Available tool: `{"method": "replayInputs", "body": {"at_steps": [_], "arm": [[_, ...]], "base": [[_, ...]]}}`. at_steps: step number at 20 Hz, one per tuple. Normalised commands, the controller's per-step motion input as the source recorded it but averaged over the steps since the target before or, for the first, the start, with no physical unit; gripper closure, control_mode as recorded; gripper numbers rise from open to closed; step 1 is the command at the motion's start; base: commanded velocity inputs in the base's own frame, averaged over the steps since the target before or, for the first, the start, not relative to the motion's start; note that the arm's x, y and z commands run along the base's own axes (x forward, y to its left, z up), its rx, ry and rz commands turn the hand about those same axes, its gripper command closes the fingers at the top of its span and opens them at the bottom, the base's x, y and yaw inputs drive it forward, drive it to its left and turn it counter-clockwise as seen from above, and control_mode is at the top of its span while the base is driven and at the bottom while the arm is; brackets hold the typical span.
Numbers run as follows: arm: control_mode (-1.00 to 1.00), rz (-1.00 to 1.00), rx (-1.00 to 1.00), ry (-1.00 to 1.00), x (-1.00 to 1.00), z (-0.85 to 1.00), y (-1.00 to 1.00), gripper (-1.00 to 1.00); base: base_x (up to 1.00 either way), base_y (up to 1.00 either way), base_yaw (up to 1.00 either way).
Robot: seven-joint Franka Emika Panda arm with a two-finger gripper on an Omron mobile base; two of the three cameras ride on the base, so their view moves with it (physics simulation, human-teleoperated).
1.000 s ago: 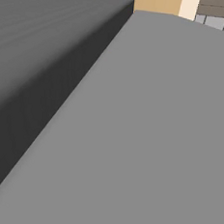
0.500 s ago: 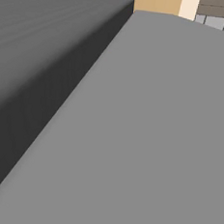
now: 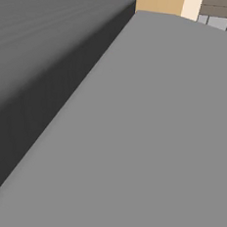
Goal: Organize the utensils by type. Pick up the wooden spoons from the counter and place them in the open cabinet. Then pick up the metallic utensils from the counter and place them in the open drawer.
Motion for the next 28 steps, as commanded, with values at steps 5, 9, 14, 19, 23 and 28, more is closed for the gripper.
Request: {"method": "replayInputs", "body": {"at_steps": [5, 9, 14, 19, 23, 28], "arm": [[-1.00, -0.01, 0.00, 0.02, 0.27, -0.42, 0.00, 1.00], [-1.00, 0.00, 0.00, 0.03, 0.26, -0.31, 0.00, 1.00], [-1.00, -0.01, 0.00, 0.03, 0.24, -0.34, 0.00, 1.00], [-1.00, -0.01, 0.00, 0.02, 0.22, -0.35, 0.00, 1.00], [-1.00, -0.02, 0.00, 0.01, 0.19, -0.37, -0.03, 1.00], [-1.00, -0.02, 0.00, 0.01, 0.20, -0.38, -0.05, 1.00]], "base": [[0.00, 0.00, 0.00], [0.00, 0.00, 0.00], [0.00, 0.00, 0.00], [0.00, 0.00, 0.00], [0.00, 0.00, 0.00], [0.00, 0.00, 0.00]]}}
